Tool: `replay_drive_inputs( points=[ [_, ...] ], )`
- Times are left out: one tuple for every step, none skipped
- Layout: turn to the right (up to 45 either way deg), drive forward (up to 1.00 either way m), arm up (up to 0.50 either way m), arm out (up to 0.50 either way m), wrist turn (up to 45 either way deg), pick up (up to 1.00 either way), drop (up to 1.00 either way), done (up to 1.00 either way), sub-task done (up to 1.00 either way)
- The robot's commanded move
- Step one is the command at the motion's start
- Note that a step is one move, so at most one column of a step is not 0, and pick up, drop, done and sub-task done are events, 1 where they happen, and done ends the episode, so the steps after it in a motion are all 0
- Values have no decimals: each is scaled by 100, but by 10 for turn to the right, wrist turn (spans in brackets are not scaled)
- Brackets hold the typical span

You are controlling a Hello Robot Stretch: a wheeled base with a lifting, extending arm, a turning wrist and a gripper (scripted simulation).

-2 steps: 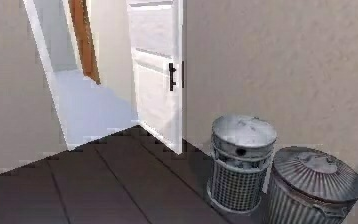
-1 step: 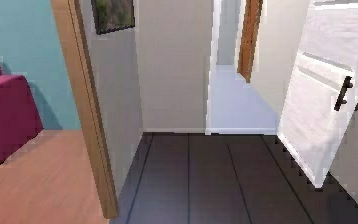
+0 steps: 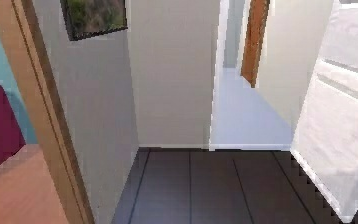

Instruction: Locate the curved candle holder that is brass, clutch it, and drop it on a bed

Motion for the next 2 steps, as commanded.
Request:
replay_drive_inputs(
  points=[
    [-450,0,0,0,0,0,0,0,0],
    [-90,0,0,0,0,0,0,0,0]
  ],
)
